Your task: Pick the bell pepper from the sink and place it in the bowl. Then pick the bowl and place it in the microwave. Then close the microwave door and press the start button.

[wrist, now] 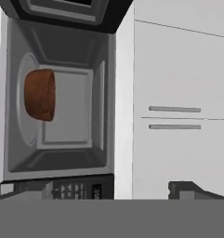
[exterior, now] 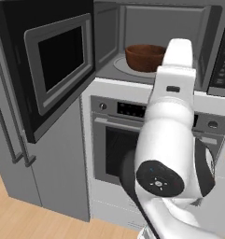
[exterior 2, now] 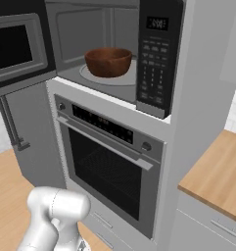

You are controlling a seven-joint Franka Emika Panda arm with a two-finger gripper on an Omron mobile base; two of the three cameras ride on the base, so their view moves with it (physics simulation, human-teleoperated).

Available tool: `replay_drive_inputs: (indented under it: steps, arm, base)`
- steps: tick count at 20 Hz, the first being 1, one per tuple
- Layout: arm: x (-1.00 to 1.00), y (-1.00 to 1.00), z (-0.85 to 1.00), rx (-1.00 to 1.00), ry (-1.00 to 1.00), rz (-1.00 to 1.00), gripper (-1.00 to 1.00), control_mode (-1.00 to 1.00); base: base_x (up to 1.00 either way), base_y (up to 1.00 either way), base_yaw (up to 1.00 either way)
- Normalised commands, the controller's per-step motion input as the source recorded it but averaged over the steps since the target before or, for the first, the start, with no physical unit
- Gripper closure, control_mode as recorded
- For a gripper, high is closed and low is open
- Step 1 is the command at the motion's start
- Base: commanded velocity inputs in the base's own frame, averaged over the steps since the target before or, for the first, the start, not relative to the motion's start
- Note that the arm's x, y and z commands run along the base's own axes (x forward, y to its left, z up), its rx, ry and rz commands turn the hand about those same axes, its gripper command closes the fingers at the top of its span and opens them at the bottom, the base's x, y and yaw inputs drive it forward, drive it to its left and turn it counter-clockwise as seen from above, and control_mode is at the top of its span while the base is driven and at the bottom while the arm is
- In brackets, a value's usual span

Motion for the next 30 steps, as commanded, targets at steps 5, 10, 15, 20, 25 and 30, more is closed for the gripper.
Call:
replay_drive_inputs:
  steps: [5, 10, 15, 20, 25, 30]
  arm:
    - [-0.64, 0.55, -0.08, 0.02, -0.01, -0.13, -1.0, -1.0]
    - [-0.4, 0.54, -0.27, 0.14, 0.0, -0.11, -1.0, -1.0]
    - [-0.07, 0.55, -0.47, 0.1, 0.0, -0.08, -1.0, -1.0]
    - [0.0, 0.51, -0.47, 0.05, 0.0, -0.04, -1.0, -1.0]
    - [0.01, 0.49, -0.52, 0.07, 0.0, -0.03, -1.0, -1.0]
    - [0.0, 0.51, -0.5, 0.07, 0.0, -0.03, -1.0, -1.0]
  base:
    - [0.0, 0.0, 0.0]
    - [0.0, 0.0, 0.0]
    - [0.0, 0.0, 0.0]
    - [0.0, 0.0, 0.0]
    - [0.0, 0.0, 0.0]
    - [0.0, 0.0, 0.0]
